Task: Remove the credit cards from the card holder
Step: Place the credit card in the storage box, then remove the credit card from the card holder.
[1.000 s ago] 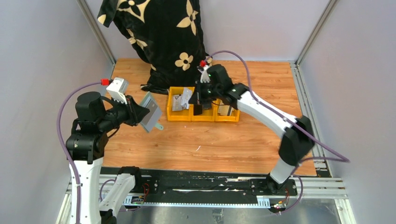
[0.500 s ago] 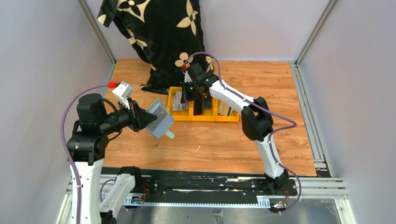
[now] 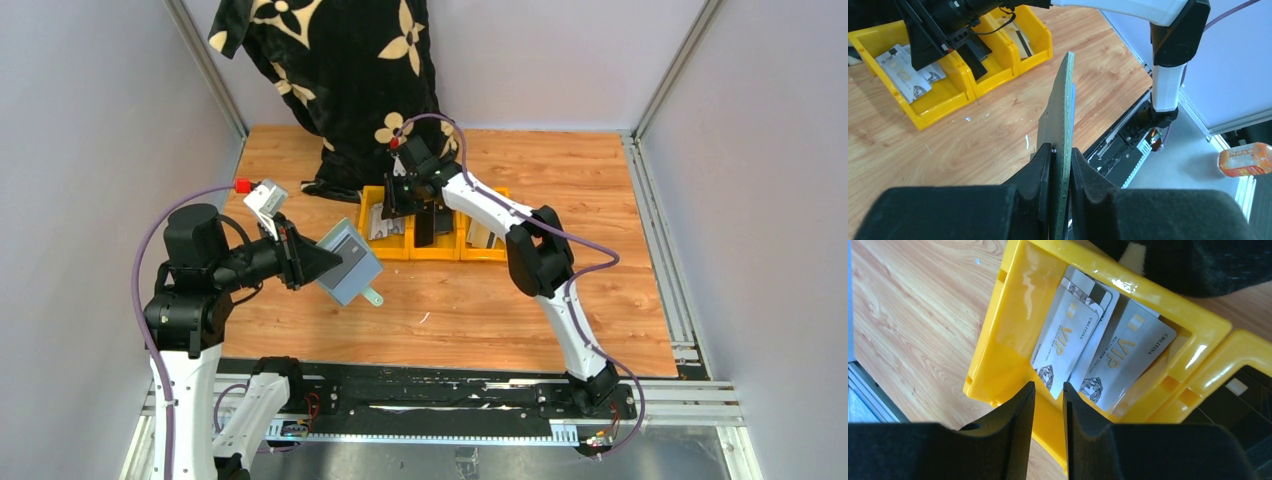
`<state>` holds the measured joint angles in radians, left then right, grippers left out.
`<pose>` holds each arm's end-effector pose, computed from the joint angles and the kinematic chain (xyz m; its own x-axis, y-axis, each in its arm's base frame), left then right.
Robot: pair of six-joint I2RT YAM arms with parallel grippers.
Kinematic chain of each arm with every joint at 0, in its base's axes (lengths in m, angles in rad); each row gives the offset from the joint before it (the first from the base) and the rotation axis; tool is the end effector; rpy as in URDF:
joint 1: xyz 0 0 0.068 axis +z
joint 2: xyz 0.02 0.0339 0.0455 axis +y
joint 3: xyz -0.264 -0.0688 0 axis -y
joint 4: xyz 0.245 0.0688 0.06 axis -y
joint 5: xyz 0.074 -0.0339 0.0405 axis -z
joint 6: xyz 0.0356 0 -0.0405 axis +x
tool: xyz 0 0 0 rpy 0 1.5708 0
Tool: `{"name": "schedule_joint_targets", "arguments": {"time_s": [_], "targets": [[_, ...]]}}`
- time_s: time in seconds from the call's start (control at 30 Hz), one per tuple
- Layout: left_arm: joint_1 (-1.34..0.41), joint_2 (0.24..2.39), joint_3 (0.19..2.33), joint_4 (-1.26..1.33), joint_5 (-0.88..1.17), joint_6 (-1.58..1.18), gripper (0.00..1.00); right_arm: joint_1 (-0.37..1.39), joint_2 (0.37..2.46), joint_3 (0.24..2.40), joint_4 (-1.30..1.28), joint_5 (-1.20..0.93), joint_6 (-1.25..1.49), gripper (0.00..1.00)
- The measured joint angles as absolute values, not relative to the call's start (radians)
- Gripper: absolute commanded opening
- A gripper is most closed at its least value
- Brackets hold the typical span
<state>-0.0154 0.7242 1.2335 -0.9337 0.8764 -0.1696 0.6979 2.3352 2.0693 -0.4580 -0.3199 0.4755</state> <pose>0.0947 -0.0288 0.4204 -0.5257 -0.0999 -0.8448 0.6304 0.6211 -0.4657 0.4032 0.3528 0.2262 -0.8131 -0.1148 -0.5708 -0.4705 0.7069 0.5282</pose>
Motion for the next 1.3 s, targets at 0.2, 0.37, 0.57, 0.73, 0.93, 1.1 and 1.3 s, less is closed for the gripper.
{"name": "schedule_joint_targets", "arguments": {"time_s": [0.2, 0.37, 0.57, 0.73, 0.93, 1.1, 1.3], "targets": [[-0.015, 0.722, 1.235, -0.934, 0.902, -0.173, 0.00, 0.696, 2.228, 2.006, -0.440, -0.299, 0.488, 0.53], [-0.015, 0.715, 1.249, -0.934, 0.934, -0.177, 0.00, 0.695, 1.888, 1.742, -0.337, -0.338, 0.505, 0.75], [-0.015, 0.712, 1.254, -0.934, 1.001, -0.187, 0.00, 0.706, 1.391, 1.328, -0.043, -0.501, 0.588, 0.78], [-0.015, 0.715, 1.254, -0.933, 1.063, -0.203, 0.00, 0.806, 1.139, 1.108, 0.156, -0.596, 0.654, 0.80], [-0.015, 0.732, 1.258, -0.931, 1.135, -0.240, 0.00, 0.931, 1.113, 1.087, 0.216, -0.613, 0.638, 0.81], [-0.015, 0.739, 1.278, -0.930, 1.167, -0.265, 0.00, 1.028, 1.164, 1.091, 0.187, -0.566, 0.580, 0.82], [-0.015, 0.736, 1.317, -0.926, 1.201, -0.289, 0.00, 1.056, 1.204, 1.091, 0.159, -0.526, 0.561, 0.75]]}}
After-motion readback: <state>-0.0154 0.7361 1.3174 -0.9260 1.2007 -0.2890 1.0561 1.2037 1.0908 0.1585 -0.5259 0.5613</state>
